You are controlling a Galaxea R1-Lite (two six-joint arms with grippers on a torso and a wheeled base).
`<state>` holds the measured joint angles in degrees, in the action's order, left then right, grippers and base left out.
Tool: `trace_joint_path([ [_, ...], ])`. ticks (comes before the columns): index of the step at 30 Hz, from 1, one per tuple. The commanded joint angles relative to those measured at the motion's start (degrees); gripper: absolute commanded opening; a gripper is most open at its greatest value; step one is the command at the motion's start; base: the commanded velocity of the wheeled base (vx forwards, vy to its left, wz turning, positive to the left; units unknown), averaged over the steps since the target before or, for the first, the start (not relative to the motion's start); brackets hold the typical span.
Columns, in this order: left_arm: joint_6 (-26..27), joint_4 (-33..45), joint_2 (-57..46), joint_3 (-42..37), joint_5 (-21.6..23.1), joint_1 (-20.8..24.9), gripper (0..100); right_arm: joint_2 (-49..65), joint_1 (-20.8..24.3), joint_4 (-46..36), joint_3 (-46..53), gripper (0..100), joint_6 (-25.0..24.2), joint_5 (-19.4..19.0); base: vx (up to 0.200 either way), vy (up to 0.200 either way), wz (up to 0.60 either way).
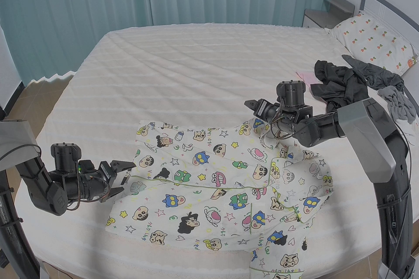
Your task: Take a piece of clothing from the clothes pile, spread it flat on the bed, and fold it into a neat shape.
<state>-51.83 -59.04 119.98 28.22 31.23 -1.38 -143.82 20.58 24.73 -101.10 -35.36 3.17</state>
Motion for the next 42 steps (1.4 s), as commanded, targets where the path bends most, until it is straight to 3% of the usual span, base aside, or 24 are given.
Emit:
trace_joint_path([
  [1,0.0,0.0,0.2,0.0,0.1,0.1,100,5.6,-0.5,-8.3,2.8,100,-0.9,-0.7,0.0,0.0,0.0],
  [11,0.1,0.0,0.1,-0.1,0.0,0.1,100,10.7,0.3,-8.7,12.1,100,-2.3,-3.3,0.0,0.0,0.0],
  [15,0.1,0.0,0.1,-0.1,0.1,0.1,100,10.7,1.6,-8.5,14.3,100,-8.9,-3.4,0.0,0.0,0.0],
  [17,0.1,0.0,0.1,-0.1,0.0,0.1,100,9.5,2.6,-8.3,14.8,100,-15.0,-3.3,0.0,0.0,0.0],
  [21,0.1,0.0,0.1,-0.2,0.1,0.1,100,7.0,3.9,-7.6,14.6,100,-20.8,-2.8,0.0,0.0,0.0],
  [29,0.1,0.0,0.1,-0.2,0.1,0.1,100,3.2,3.5,-6.5,14.2,100,-20.6,-0.7,0.0,0.0,0.0],
  [42,0.1,0.0,0.2,-0.2,0.1,0.1,100,1.3,0.3,-1.7,13.7,100,-15.3,2.3,0.0,0.0,0.0],
])
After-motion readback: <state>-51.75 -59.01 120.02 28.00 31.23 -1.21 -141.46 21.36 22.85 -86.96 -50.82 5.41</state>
